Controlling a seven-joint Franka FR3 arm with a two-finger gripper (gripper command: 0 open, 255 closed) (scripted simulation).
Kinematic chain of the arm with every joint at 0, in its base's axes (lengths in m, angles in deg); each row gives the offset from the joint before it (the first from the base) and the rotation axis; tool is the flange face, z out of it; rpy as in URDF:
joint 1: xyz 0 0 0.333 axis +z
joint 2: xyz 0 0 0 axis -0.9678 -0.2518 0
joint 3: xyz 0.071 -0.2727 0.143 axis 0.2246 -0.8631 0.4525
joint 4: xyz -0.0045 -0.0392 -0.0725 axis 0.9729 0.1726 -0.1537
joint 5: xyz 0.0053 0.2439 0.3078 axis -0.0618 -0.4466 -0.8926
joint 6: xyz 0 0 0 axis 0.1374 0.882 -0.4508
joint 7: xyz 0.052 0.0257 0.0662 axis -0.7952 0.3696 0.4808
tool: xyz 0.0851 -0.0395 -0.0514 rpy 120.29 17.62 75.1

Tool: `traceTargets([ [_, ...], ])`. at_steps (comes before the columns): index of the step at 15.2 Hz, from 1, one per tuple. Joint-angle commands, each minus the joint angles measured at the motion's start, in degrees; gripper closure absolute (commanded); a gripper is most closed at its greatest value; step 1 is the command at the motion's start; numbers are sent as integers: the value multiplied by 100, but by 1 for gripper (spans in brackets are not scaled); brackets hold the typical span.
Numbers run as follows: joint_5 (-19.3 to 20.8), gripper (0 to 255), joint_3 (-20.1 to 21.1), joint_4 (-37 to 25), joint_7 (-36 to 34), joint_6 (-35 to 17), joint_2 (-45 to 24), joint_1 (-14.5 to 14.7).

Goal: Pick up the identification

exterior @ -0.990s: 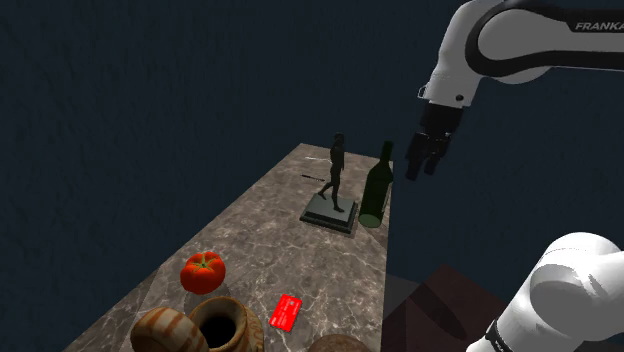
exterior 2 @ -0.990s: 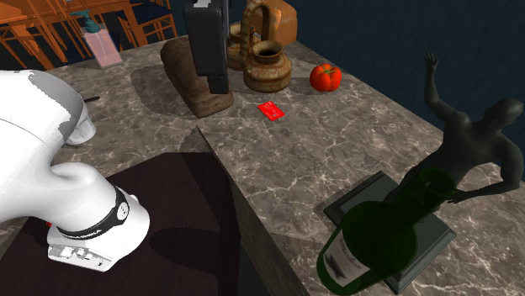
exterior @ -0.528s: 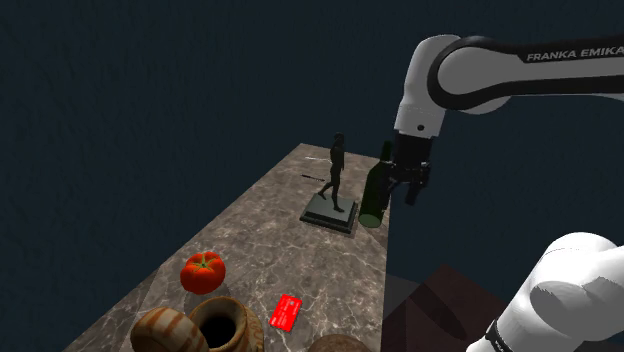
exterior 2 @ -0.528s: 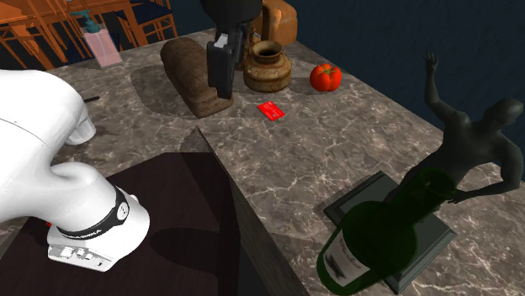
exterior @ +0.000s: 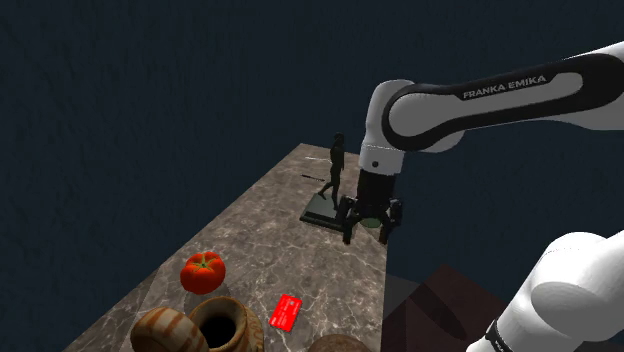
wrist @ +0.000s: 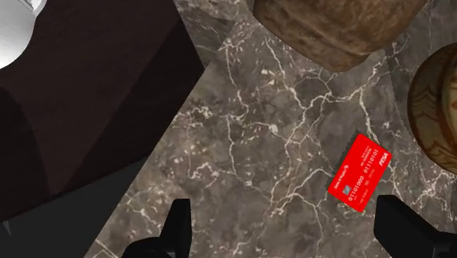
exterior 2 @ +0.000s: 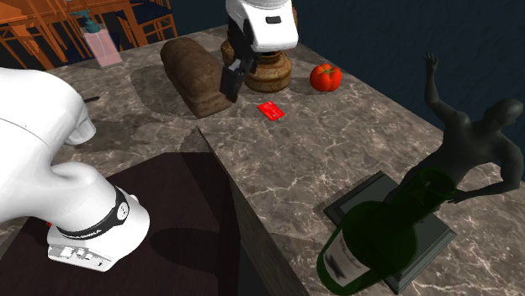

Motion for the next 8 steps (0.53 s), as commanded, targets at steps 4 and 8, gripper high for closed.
traceTargets([
  [4, -514, 0, 499, -153, -929, -724, -955, 21],
  [8, -814, 0, 837, -379, -1617, -1379, -1854, 54],
])
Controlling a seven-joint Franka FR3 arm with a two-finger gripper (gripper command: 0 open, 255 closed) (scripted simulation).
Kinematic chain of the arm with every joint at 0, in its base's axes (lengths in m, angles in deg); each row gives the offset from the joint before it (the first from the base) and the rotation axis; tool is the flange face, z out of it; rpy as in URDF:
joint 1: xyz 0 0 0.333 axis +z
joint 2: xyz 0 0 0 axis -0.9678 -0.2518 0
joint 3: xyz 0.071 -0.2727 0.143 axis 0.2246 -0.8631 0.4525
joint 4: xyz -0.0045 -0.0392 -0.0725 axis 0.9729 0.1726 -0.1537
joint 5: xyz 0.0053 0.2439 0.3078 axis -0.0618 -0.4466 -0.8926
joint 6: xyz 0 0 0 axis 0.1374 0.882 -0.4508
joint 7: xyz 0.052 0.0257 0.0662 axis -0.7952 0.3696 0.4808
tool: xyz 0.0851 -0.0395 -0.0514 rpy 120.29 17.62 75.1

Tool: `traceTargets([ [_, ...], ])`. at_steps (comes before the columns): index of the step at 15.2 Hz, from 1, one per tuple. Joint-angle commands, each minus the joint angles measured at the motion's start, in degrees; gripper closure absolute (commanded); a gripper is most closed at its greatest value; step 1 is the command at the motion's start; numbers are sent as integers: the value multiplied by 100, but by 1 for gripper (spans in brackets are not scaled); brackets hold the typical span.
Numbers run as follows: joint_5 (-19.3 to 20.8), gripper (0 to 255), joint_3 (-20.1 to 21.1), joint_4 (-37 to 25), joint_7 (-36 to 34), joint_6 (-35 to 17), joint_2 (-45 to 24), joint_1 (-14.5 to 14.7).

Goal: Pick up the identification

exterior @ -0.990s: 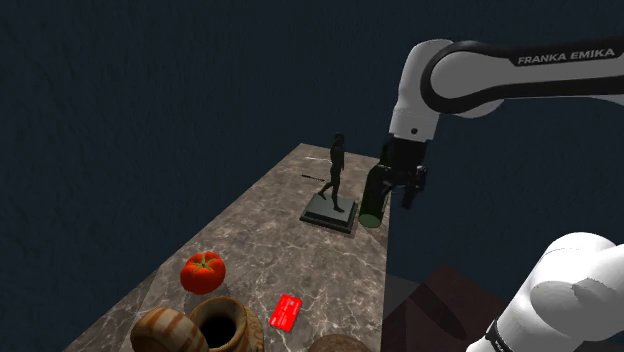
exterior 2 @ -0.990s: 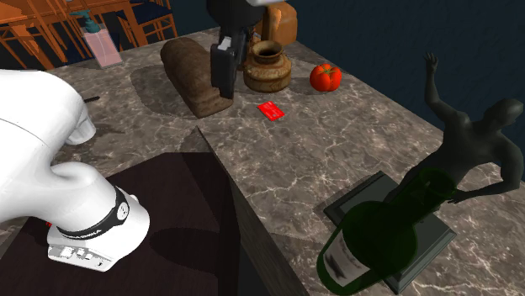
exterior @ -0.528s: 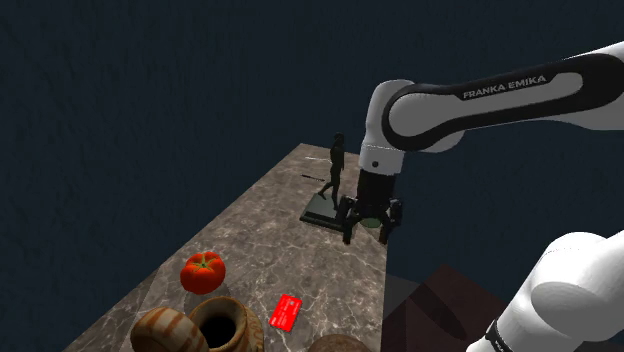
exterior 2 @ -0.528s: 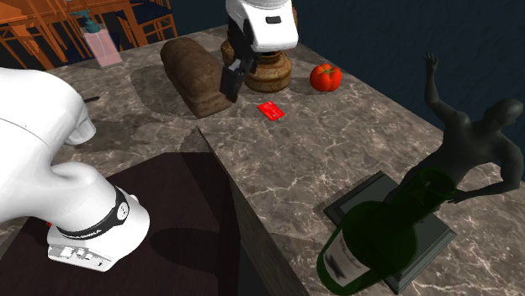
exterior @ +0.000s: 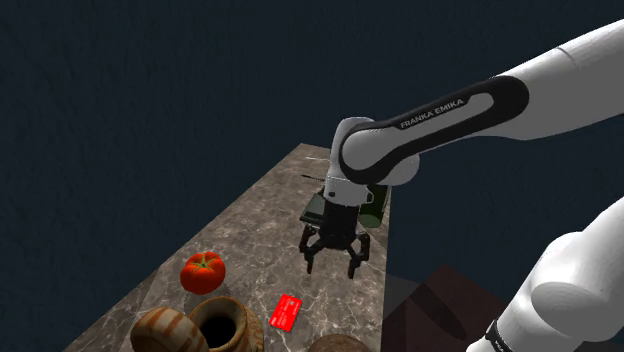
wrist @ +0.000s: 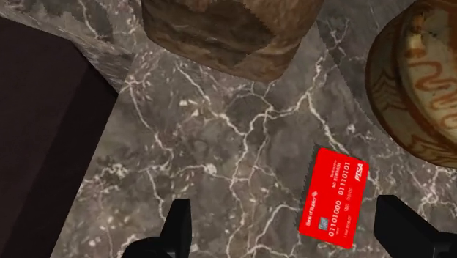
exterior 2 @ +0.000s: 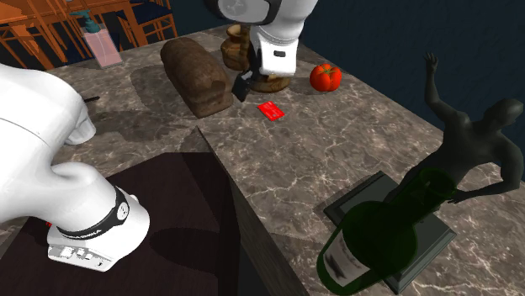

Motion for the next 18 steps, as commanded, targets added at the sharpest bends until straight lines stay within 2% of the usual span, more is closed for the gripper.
traceTargets([
  [1, -134, 0, 157, -138, -361, -345, -477, 24],
  [9, -385, 0, 413, -948, -1618, -1646, -2510, 321],
  [18, -381, 0, 351, -1011, -1458, -2231, -3201, 452],
])
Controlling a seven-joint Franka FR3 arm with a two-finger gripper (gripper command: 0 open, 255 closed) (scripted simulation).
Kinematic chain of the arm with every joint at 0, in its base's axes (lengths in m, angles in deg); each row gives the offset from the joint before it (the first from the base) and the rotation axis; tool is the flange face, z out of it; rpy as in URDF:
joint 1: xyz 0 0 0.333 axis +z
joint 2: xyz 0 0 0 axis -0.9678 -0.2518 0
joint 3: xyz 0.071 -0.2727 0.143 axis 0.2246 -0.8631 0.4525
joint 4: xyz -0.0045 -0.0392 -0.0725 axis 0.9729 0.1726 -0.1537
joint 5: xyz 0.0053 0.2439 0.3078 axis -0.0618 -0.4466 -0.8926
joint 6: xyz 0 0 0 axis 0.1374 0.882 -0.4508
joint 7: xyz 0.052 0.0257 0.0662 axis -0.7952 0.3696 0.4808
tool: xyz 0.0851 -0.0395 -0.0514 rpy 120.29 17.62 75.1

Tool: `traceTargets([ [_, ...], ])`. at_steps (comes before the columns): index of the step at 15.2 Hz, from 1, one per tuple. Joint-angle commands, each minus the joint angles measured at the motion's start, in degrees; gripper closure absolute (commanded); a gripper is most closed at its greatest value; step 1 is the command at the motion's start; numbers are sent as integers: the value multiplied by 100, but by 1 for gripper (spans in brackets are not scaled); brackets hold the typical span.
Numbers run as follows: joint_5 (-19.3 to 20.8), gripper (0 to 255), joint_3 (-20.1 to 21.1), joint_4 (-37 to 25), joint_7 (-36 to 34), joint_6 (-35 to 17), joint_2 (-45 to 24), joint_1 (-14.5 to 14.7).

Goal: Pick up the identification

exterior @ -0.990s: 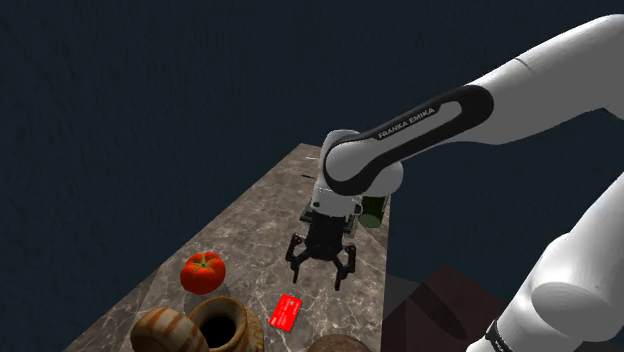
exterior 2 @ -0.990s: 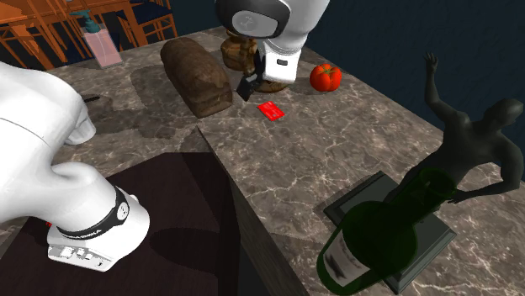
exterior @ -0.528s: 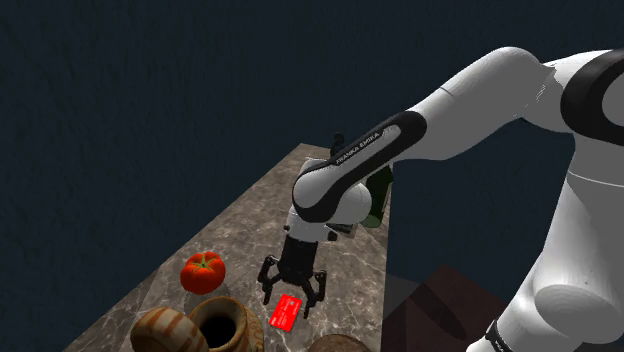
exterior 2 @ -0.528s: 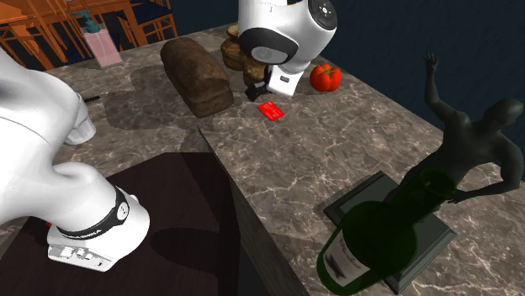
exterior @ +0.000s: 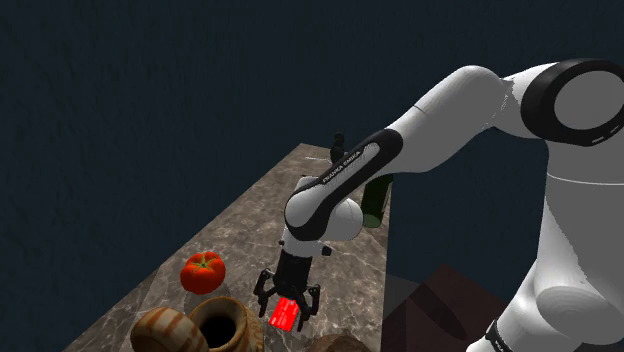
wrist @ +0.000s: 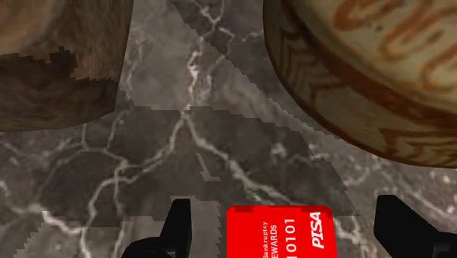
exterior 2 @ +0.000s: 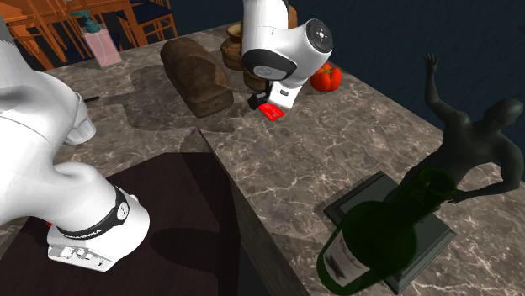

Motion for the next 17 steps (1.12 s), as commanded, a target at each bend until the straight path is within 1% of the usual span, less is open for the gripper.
traceTargets([
  [1, 0, 0, -6, 1, 24, -42, -46, 4],
  [2, 5, 255, -9, -5, 22, -42, -51, 5],
  [11, 0, 255, -7, 1, 24, -42, -45, 5],
  [17, -15, 255, 34, 8, -155, 365, 408, -69],
])
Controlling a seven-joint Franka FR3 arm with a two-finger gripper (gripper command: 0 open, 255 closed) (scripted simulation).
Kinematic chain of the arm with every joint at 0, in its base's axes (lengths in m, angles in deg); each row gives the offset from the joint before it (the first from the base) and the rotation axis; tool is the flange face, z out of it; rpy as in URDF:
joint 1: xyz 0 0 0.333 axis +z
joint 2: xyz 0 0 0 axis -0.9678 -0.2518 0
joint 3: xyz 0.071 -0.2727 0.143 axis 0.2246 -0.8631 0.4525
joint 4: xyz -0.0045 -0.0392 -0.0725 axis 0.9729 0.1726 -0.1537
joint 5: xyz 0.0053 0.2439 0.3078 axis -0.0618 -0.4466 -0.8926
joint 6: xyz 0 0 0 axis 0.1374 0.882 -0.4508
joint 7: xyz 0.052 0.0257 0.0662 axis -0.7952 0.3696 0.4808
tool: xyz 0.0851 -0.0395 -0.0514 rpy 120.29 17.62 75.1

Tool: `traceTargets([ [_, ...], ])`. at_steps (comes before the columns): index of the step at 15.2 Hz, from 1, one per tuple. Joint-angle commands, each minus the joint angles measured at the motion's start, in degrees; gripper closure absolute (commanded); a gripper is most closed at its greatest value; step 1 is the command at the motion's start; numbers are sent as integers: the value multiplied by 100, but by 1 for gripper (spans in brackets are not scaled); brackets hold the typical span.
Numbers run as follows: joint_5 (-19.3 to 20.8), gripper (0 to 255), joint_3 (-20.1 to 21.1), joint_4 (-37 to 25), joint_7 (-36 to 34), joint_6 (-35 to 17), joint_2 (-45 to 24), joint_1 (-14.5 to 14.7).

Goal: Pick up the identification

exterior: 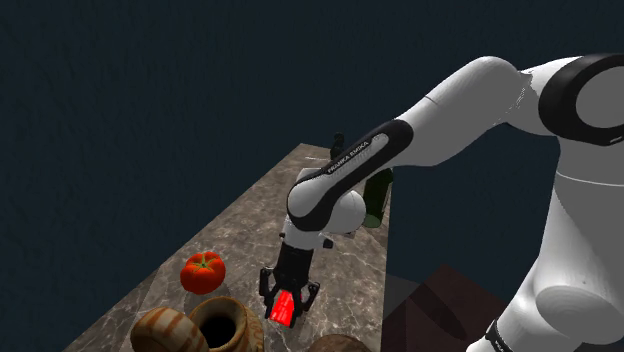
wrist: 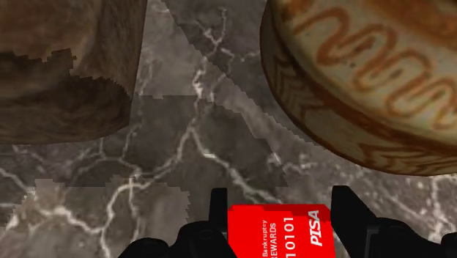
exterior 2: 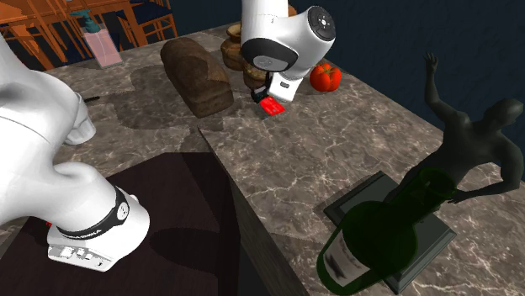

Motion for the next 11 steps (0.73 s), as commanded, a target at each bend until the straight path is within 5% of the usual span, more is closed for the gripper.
traceTargets([
  [1, 5, 255, 7, -15, -65, 144, 139, -23],
  [11, -9, 255, 29, -87, -302, 724, 704, -112],
])
